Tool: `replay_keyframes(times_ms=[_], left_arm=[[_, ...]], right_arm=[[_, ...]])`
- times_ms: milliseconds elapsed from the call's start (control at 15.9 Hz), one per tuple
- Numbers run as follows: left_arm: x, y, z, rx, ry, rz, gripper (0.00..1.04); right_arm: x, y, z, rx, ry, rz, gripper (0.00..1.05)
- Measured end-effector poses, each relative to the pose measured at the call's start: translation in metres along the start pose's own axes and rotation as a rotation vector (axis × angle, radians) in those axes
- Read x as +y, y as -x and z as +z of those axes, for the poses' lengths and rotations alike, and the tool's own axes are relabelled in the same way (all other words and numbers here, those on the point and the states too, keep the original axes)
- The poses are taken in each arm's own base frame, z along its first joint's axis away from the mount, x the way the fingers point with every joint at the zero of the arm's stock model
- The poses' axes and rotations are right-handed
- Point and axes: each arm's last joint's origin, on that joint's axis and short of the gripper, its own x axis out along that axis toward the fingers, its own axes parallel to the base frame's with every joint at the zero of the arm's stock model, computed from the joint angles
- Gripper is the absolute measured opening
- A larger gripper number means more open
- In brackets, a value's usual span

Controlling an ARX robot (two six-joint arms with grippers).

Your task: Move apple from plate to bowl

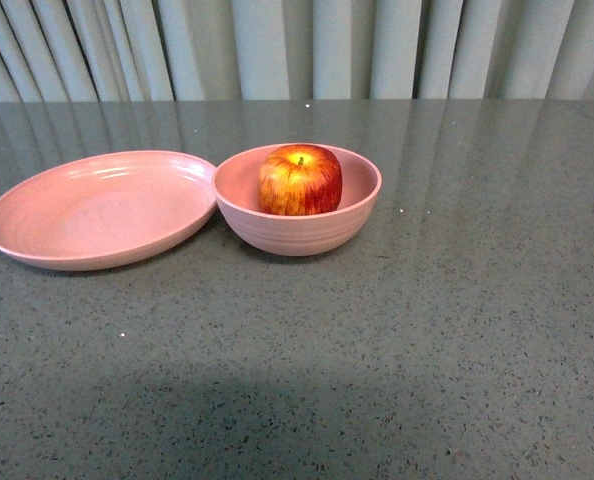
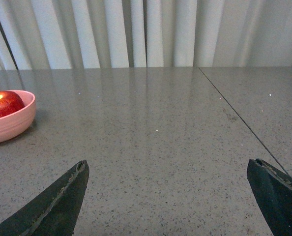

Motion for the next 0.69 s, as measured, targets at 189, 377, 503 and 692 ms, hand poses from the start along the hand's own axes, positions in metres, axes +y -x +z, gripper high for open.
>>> replay_keyframes(times_ms=[189,377,503,692], left_arm=[[0.000,0.004,0.000,0.003,0.000,0.000,0.01],[0.000,0.008,0.000,0.000,0.000,0.000,0.01],[0.000,0.010,0.000,0.002,0.000,0.001,0.01],[0.000,0.020,-0.007,0.060,0.000,-0.002,0.01]], right_arm=[[0.000,0.000,0.000,0.000,0.000,0.000,0.98],[0.000,0.000,0.000,0.000,0.000,0.000,0.98],[0.000,0.000,0.000,0.000,0.000,0.000,0.98],[0.000,0.000,0.000,0.000,0.000,0.000,0.98]])
